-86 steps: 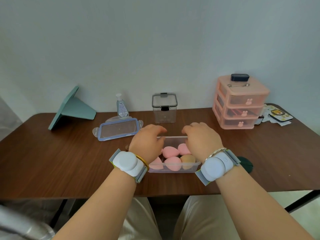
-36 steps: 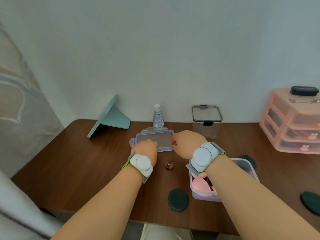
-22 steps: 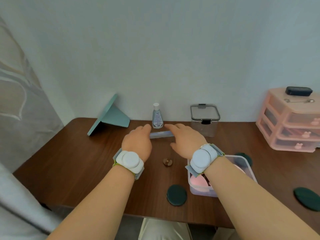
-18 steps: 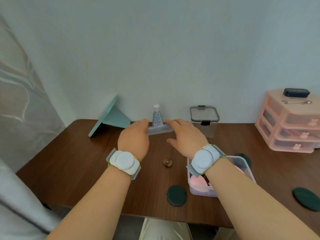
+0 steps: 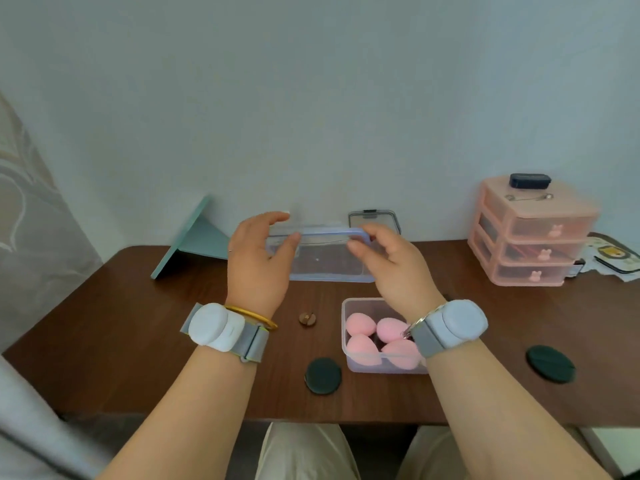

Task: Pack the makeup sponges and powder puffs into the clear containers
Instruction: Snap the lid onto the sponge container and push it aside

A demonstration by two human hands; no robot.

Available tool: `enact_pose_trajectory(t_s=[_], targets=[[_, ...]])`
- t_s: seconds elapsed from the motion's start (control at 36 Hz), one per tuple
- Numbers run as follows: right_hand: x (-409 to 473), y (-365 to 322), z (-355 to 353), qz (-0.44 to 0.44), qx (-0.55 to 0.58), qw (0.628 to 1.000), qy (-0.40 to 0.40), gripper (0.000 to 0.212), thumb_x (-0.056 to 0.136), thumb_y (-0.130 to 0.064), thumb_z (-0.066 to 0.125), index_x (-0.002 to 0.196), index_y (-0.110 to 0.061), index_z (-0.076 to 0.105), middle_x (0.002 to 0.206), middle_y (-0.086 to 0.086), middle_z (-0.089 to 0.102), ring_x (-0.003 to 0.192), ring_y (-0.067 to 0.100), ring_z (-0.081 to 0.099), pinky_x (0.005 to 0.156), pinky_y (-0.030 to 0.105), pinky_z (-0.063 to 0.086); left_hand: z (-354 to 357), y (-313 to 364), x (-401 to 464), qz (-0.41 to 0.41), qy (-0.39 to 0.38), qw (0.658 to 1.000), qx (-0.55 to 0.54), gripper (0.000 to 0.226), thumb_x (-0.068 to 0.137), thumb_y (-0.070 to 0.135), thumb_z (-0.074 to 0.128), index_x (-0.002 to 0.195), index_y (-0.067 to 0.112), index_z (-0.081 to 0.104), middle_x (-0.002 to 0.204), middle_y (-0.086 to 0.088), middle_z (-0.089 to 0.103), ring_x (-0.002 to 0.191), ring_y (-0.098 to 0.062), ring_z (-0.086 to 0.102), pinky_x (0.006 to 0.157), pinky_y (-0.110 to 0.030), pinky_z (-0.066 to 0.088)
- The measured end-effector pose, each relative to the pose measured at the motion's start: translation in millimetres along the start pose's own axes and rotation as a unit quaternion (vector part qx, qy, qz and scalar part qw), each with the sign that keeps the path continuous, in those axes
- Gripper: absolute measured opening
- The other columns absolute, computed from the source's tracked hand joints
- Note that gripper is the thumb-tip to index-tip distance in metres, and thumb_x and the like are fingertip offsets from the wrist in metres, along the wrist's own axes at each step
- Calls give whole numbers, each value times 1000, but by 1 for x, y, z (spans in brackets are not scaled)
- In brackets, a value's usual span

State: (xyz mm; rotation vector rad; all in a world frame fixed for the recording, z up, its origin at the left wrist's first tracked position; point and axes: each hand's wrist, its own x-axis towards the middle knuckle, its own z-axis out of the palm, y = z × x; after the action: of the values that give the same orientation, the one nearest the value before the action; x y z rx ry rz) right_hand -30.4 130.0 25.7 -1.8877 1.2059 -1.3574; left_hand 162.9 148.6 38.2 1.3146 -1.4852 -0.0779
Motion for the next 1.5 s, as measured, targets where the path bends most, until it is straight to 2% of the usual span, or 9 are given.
enact_pose_trajectory(t_s=[0.17, 0.31, 0.42, 0.47, 0.61, 0.75, 1.08, 1.36, 1.5], targets=[[-9, -2, -23, 98, 215, 971, 29, 13, 96, -20, 58, 103, -24, 67, 90, -6, 63, 75, 6, 60, 72, 29, 59, 16, 12, -6, -293, -63, 938, -171, 83, 79, 59, 70, 149, 32, 33, 146, 0, 47, 131, -21, 48, 107, -45, 42], [-14, 2, -38, 153, 291, 943, 52, 12, 95, -20, 58, 101, -20, 69, 87, -2, 60, 71, 8, 58, 68, 29, 59, 23, 12, -13, -448, -86, 779, -429, 33, 92, 29, 62, 121, 13, 63, 119, -10, 66, 116, -31, 61, 103, -49, 47], [-16, 11, -44, 193, 277, 938, 83, 10, 92, -25, 64, 95, -17, 69, 75, -4, 60, 63, 7, 58, 59, 27, 56, 23, 14, -16, -465, -98, 716, -512, 26, 93, 11, 57, 115, 0, 64, 99, -16, 74, 88, -25, 74, 82, -37, 60], [-19, 20, -51, 208, 229, 945, 110, 11, 90, -29, 66, 89, -19, 69, 72, -3, 61, 58, 8, 57, 53, 25, 53, 28, 20, -18, -469, -100, 736, -478, 13, 93, 8, 58, 102, 4, 67, 76, -7, 74, 65, -15, 72, 67, -30, 60], [-25, 36, -66, 226, 36, 965, 128, 28, 89, -41, 64, 88, -13, 68, 67, -1, 65, 52, 11, 59, 53, 28, 55, 42, 20, -29, -418, -161, 844, -296, 8, 93, 11, 62, 93, 4, 64, 77, -10, 70, 62, -16, 66, 64, -34, 60], [-30, 52, -79, 247, -187, 948, 78, 44, 89, -53, 55, 117, -20, 62, 106, 0, 67, 91, 19, 61, 72, 27, 42, 55, 25, -36, -385, -218, 885, -145, 20, 92, 17, 65, 80, 3, 58, 85, -21, 67, 73, -29, 68, 70, -45, 62], [-42, 67, -72, 270, -293, 917, -7, 42, 95, -50, 41, 113, -17, 59, 105, 8, 64, 83, 22, 55, 68, 31, 42, 66, 26, -47, -317, -324, 884, 116, 22, 99, 30, 44, 91, 12, 54, 100, -15, 61, 94, -30, 64, 90, -41, 55], [-42, 68, -69, 303, -315, 896, -76, 44, 97, -49, 36, 117, -15, 56, 112, 12, 55, 88, 24, 55, 74, 32, 42, 68, 22, -50, -356, -337, 863, 122, 19, 99, 27, 43, 104, 10, 51, 99, -12, 60, 84, -23, 62, 79, -35, 56], [-40, 64, -70, 295, -330, 893, -84, 46, 97, -49, 35, 126, -18, 53, 116, 11, 54, 91, 24, 56, 76, 33, 45, 66, 22, -52, -385, -328, 860, 75, 15, 97, 22, 48, 99, 7, 47, 80, -10, 58, 61, -19, 58, 54, -30, 52]])
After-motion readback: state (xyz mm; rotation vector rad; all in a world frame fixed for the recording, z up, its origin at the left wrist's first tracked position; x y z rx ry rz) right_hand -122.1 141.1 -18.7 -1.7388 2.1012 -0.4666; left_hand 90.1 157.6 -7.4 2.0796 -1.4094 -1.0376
